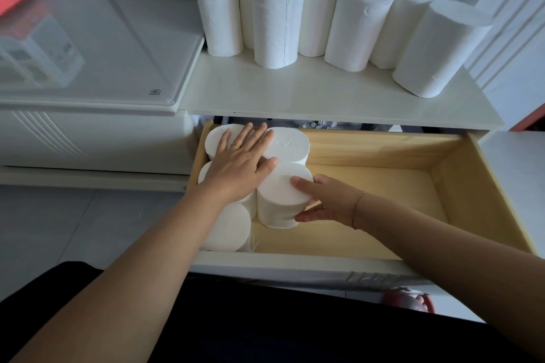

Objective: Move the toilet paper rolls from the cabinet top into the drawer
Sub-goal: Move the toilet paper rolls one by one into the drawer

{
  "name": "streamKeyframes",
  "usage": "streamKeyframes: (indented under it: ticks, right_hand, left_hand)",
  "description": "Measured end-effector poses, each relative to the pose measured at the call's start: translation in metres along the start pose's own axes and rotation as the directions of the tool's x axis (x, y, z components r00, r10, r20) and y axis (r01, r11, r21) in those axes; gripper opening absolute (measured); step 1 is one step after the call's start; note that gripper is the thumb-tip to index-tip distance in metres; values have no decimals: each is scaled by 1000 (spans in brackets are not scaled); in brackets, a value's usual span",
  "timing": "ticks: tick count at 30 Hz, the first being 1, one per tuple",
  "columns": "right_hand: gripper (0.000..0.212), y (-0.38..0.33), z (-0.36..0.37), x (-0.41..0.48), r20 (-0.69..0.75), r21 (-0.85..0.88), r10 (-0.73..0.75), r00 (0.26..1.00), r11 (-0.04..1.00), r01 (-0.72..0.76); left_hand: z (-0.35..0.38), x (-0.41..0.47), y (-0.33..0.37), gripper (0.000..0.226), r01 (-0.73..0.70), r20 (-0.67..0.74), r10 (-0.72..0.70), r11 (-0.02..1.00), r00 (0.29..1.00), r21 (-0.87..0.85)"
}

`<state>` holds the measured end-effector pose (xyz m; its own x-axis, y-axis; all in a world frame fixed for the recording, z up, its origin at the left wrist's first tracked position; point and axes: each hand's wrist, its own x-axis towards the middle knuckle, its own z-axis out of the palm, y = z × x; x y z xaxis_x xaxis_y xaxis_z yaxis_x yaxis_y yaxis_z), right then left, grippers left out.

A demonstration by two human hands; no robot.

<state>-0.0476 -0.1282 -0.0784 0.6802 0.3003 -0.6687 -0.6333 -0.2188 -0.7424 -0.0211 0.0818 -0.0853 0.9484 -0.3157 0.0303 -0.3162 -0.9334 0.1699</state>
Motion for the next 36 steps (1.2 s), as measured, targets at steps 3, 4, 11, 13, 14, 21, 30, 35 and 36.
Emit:
streamKeyframes:
  ticks: [3,4,11,13,14,21,30,35,36]
  right_hand:
    - [64,1,0,2,-9,-17,-11,1000,1000,11]
    - [64,0,-1,2,-7,-22,-9,1000,1000,9]
    - [46,-18,-7,-9,-96,-557,-196,976,823,111]
    - [39,-34,-13,-12,-192,-698,-404,894,697,165]
    - [35,-44,-16,-12,-233,-718,-500,834,667,199]
    - [60,-119,-21,25,-371,-556,-748,550,654,514]
    - [97,-184,2,104,-465,-524,-736,492,677,517]
    - [106,-207,11,132,-558,-491,-706,437,705,512]
    - [108,-210,12,135,-567,-480,-702,432,707,519]
  left_hand:
    - [1,1,0,64,2,1,-2,1000,1000,6]
    - [0,2,0,64,3,4,-3,1000,1000,8]
    - [-2,7,16,60,-30,48,30,1000,998,7]
    - [-4,8,19,63,-44,54,45,999,998,-7]
    - [-4,8,20,65,-48,57,49,999,997,-17]
    - [-10,8,17,62,1,-41,-5,995,999,-102]
    - [-22,10,9,61,128,-271,-131,991,954,-30]
    - [-20,15,-1,63,257,-212,-260,965,942,-41]
    - [-19,15,-1,63,261,-206,-265,964,942,-46]
